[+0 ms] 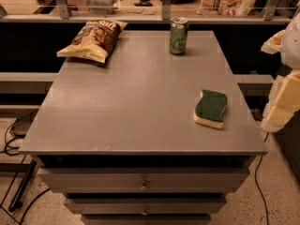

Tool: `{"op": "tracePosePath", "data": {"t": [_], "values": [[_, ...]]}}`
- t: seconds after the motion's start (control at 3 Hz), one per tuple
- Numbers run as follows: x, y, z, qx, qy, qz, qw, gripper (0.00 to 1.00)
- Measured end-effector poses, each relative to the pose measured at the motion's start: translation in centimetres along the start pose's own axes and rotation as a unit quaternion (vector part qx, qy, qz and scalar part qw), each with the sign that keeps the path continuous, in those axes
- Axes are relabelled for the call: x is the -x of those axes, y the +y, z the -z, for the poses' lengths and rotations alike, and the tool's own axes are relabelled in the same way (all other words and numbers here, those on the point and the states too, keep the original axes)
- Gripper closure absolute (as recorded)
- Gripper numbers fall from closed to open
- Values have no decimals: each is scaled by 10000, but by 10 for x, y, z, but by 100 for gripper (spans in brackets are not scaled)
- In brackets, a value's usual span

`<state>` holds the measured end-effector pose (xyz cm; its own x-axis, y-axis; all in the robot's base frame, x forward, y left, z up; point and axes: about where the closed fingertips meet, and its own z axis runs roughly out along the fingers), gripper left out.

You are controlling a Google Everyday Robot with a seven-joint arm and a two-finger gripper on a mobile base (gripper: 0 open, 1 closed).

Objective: Move sponge near green can

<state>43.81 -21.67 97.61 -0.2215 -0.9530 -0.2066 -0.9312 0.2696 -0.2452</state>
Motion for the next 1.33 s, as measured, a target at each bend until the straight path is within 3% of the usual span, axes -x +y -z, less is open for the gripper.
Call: {"op": "tracePosePath", "data": {"t": [0.33, 0.67, 1.0, 1.33], "values": [[0, 0, 0, 0, 0, 0, 10000, 0], [12, -4, -12, 91, -452, 144, 9988, 0], [28, -15, -41, 342, -1105, 345, 9927, 0], [35, -30, -70, 569, -1617, 308, 9847, 0]]}}
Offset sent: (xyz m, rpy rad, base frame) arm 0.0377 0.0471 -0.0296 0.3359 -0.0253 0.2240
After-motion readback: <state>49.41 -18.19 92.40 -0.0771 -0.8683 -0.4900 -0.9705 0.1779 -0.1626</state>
